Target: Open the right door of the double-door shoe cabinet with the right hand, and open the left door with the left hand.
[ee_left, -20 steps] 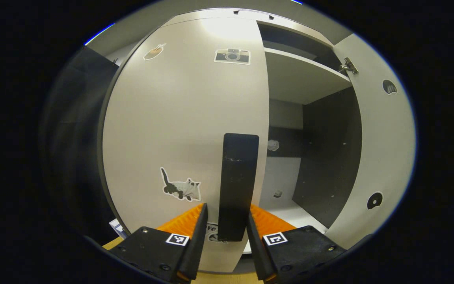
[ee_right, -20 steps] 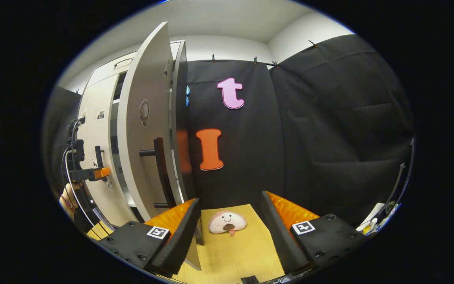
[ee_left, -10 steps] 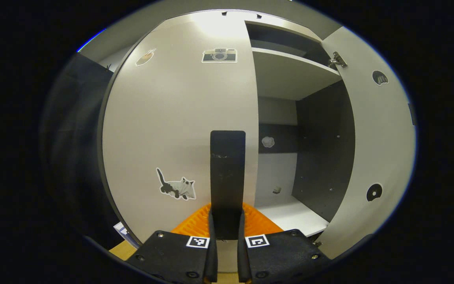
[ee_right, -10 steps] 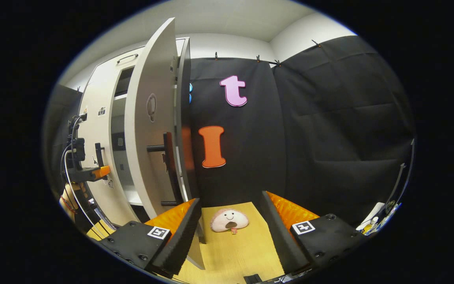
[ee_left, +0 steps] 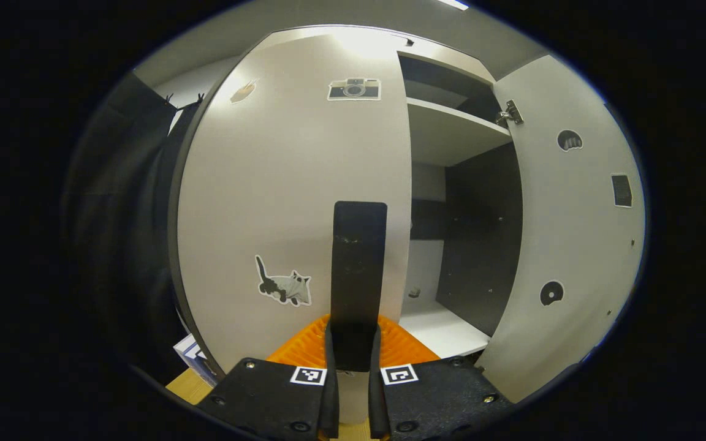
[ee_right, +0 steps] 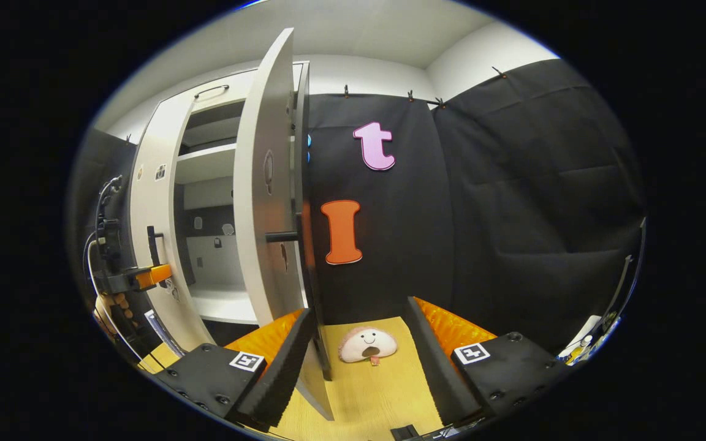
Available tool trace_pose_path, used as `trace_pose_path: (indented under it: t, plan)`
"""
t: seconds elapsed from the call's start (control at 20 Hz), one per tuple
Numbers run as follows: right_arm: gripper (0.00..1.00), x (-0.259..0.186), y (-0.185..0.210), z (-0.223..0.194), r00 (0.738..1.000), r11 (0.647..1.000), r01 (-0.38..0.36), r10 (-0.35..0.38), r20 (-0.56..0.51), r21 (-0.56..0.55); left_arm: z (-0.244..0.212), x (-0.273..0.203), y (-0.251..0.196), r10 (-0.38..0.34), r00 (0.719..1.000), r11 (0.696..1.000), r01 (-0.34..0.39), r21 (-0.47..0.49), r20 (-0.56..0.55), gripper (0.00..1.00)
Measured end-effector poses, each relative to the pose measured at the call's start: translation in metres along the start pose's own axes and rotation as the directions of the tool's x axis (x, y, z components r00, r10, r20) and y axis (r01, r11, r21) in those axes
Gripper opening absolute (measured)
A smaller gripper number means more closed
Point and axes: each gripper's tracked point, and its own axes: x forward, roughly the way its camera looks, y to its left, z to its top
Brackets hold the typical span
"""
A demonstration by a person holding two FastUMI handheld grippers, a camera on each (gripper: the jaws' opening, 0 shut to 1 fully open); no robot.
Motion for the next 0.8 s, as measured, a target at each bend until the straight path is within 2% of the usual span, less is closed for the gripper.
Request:
trace_pose_path:
  t: [0.8]
  plan:
    - [0.97, 0.001, 0.008, 0.006, 1.0, 1.0, -0.002, 0.001, 0.03, 0.025, -0.003, -0.044, 0.034, -0.016, 1.0, 0.999, 0.016, -0.051, 0.009, 0.17]
